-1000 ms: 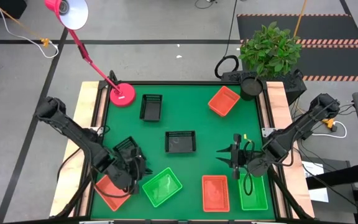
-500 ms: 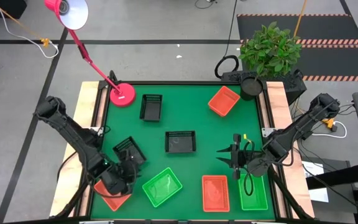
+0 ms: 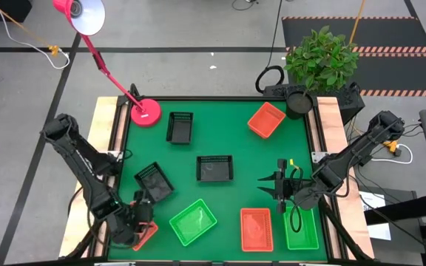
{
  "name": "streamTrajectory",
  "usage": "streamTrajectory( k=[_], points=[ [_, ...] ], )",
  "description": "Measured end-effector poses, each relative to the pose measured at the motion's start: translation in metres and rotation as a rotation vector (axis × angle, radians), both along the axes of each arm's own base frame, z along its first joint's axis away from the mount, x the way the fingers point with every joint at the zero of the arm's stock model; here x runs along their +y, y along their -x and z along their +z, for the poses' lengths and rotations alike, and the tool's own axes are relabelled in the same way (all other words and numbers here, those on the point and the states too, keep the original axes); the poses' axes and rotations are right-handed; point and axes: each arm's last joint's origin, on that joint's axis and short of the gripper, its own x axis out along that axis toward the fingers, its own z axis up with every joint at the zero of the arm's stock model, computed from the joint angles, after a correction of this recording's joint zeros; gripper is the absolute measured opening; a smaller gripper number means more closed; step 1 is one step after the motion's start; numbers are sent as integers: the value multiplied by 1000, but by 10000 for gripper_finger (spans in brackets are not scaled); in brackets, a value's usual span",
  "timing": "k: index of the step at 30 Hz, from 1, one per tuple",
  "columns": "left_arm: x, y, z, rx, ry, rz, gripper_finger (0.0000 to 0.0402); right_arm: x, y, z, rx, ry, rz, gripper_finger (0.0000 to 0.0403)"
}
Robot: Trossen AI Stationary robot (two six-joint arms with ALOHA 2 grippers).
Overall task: Stack baskets by color
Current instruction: Stack the bottom left orange bin on top of the bottom right orange bin
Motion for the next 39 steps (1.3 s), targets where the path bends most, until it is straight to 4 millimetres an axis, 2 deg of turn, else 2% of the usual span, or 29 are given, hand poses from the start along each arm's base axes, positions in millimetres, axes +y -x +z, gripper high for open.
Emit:
streamTrajectory(
  k=[6, 15, 22, 30, 34, 39],
  points=[
    [-4, 11, -1, 6, -58, -101, 161, 0, 0, 0, 5, 4, 0, 110],
    [3, 17, -6, 45, -213, -242, 161, 0, 0, 0, 5, 3, 0, 110],
    [11, 21, -23, 118, -247, -288, 161, 0, 0, 0, 5, 3, 0, 110],
    [17, 25, -39, 124, -262, -296, 157, 0, 0, 0, 5, 3, 0, 110],
    [16, 25, -40, 113, -265, -324, 115, 0, 0, 0, 4, 4, 0, 110],
    [13, 22, -38, 76, -260, -382, 26, 0, 0, 0, 3, 3, -1, 110]
  ],
)
